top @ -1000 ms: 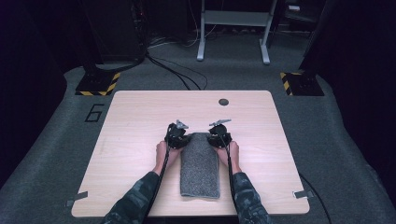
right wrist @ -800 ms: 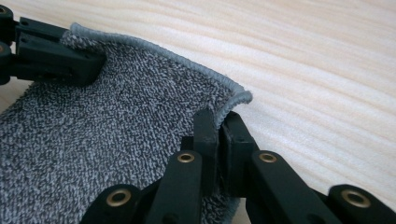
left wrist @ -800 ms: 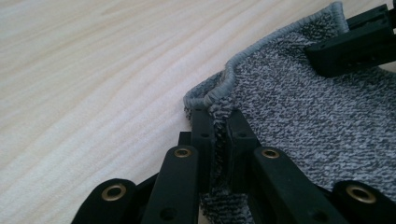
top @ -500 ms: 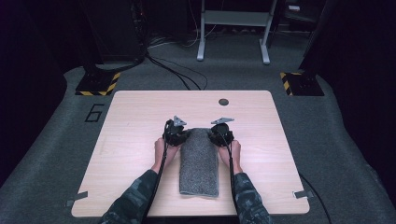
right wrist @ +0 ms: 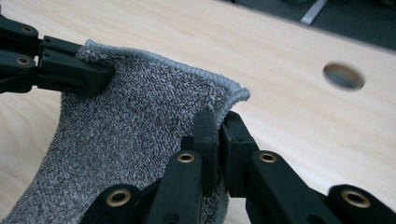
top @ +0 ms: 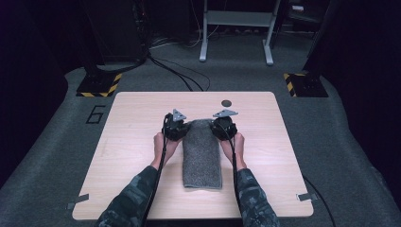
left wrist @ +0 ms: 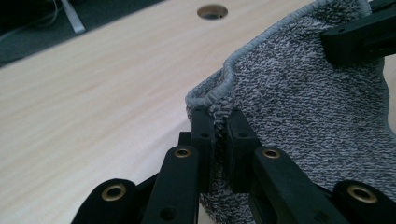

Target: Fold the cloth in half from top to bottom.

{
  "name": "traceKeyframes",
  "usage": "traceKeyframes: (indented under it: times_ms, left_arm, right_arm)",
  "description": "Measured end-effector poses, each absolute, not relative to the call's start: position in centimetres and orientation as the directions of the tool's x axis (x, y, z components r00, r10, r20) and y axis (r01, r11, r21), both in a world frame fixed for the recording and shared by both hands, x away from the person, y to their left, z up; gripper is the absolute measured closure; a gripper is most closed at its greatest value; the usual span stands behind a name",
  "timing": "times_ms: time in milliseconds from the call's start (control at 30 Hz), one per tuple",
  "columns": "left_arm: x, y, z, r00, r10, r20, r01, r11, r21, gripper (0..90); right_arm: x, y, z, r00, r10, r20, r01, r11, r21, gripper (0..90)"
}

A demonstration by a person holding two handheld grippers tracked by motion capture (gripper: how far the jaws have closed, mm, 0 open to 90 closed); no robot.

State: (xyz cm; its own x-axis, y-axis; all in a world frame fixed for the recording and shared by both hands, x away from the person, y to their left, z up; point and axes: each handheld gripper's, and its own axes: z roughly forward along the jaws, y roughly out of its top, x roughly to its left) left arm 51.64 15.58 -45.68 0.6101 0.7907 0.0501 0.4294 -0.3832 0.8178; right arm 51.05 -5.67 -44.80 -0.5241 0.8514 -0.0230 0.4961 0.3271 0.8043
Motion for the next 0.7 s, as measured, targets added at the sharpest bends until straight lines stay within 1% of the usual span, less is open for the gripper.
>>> traceKeyframes:
  times_ms: [167, 267, 400, 700]
  left_arm:
    - [51.8, 15.7, -43.9, 0.606, 0.791, 0.080, 0.392, -0.385, 0.835, 83.8]
    - [51.2, 15.6, -43.7, 0.611, 0.787, 0.086, 0.376, -0.384, 0.843, 83.6]
    - [50.2, 15.7, -43.9, 0.625, 0.775, 0.097, 0.357, -0.394, 0.847, 83.3]
    - [48.3, 15.6, -44.8, 0.649, 0.752, 0.113, 0.332, -0.414, 0.847, 82.7]
  right_arm:
    - [51.5, -5.5, -42.9, -0.527, 0.849, -0.043, 0.462, 0.329, 0.824, 86.3]
    - [51.2, -5.6, -42.4, -0.523, 0.851, -0.041, 0.445, 0.313, 0.839, 86.2]
    - [50.0, -6.1, -42.7, -0.532, 0.846, -0.030, 0.428, 0.299, 0.853, 86.1]
    - [47.4, -6.6, -43.8, -0.561, 0.826, -0.054, 0.399, 0.327, 0.857, 85.7]
